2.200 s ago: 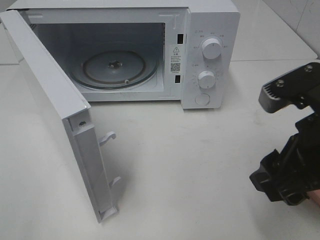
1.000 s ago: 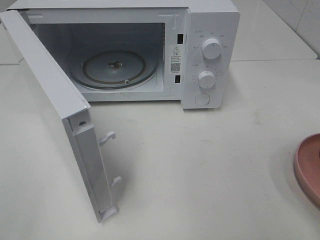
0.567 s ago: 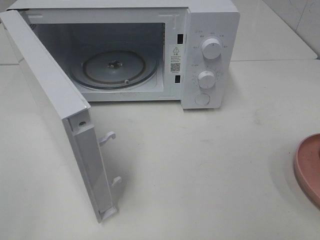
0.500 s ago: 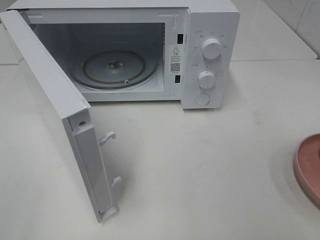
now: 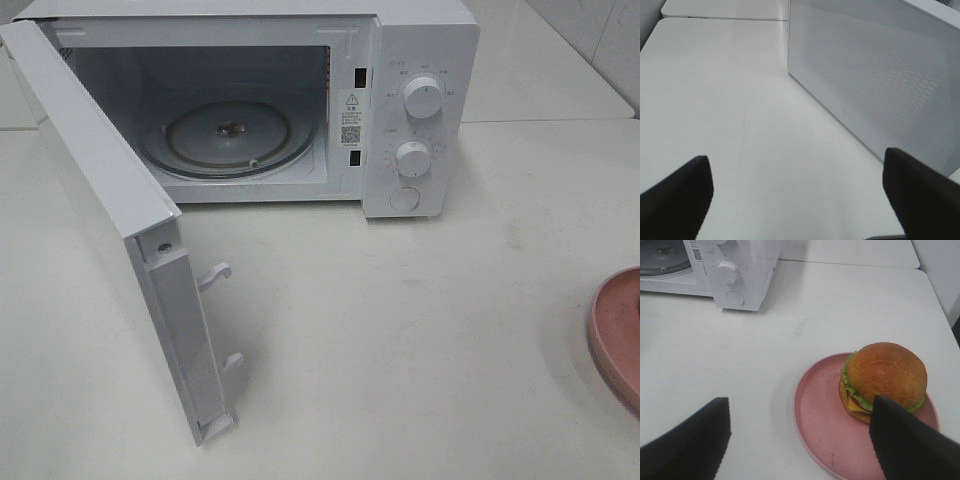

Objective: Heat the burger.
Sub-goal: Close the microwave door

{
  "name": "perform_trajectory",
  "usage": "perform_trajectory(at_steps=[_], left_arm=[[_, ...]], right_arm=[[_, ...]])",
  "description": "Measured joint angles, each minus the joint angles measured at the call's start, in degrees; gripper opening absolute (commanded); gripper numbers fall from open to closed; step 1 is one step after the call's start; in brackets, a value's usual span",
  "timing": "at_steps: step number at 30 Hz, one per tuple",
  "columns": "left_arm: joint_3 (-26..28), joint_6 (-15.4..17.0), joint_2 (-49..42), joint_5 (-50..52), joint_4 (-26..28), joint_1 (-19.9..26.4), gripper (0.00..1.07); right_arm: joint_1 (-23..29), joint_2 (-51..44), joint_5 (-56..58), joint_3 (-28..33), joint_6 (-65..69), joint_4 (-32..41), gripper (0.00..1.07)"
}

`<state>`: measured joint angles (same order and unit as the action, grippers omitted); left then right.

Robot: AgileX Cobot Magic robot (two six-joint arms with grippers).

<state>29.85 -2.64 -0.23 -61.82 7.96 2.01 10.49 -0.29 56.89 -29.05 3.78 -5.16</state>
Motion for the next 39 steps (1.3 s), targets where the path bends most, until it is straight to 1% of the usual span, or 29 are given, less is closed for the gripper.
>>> perform_trajectory(at_steps=[39], left_arm=[[0.0, 0.0, 0.0, 0.0, 0.0, 0.0, 0.84]], right_arm=[[0.0, 0.0, 0.0, 0.0, -0.5, 0.2, 0.75]])
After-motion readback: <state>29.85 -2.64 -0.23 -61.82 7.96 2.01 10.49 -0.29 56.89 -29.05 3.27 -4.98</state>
